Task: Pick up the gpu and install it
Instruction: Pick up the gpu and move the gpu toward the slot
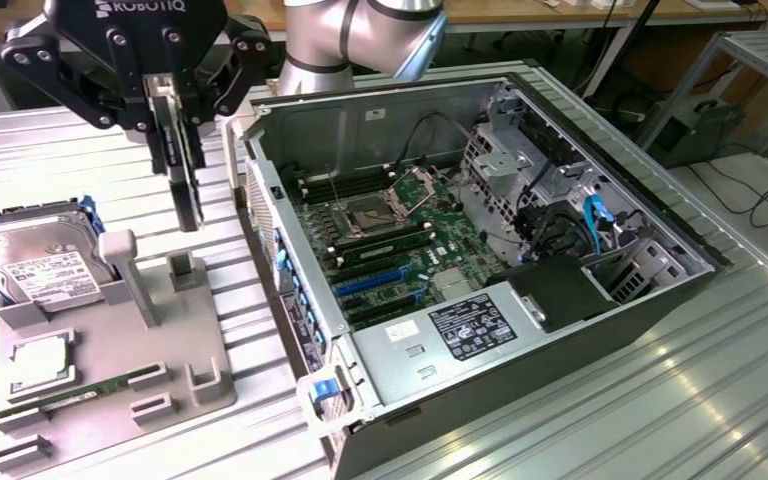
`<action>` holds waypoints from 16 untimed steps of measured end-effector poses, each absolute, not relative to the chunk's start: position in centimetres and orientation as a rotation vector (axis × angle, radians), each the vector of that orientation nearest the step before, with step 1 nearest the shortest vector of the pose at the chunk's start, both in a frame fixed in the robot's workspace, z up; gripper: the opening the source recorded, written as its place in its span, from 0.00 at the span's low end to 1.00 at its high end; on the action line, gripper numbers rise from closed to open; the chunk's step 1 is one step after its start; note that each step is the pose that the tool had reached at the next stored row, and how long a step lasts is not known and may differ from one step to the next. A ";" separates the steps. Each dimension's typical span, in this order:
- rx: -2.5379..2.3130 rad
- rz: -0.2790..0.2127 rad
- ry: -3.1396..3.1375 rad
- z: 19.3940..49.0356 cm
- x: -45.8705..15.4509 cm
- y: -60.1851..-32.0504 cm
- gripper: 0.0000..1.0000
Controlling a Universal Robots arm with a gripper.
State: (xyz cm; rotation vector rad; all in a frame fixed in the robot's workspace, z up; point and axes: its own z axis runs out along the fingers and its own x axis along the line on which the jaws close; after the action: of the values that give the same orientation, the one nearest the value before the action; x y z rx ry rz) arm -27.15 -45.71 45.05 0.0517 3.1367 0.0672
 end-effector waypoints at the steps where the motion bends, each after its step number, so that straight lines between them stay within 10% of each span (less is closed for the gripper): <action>1: 0.052 0.067 3.137 45.1 -27.0 -45.7 0.28; 16: 0.052 0.067 3.137 45.1 -25.1 -45.7 0.28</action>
State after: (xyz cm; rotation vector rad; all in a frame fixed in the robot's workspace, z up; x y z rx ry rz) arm -25.14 -45.71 45.05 0.0517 3.1367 0.0672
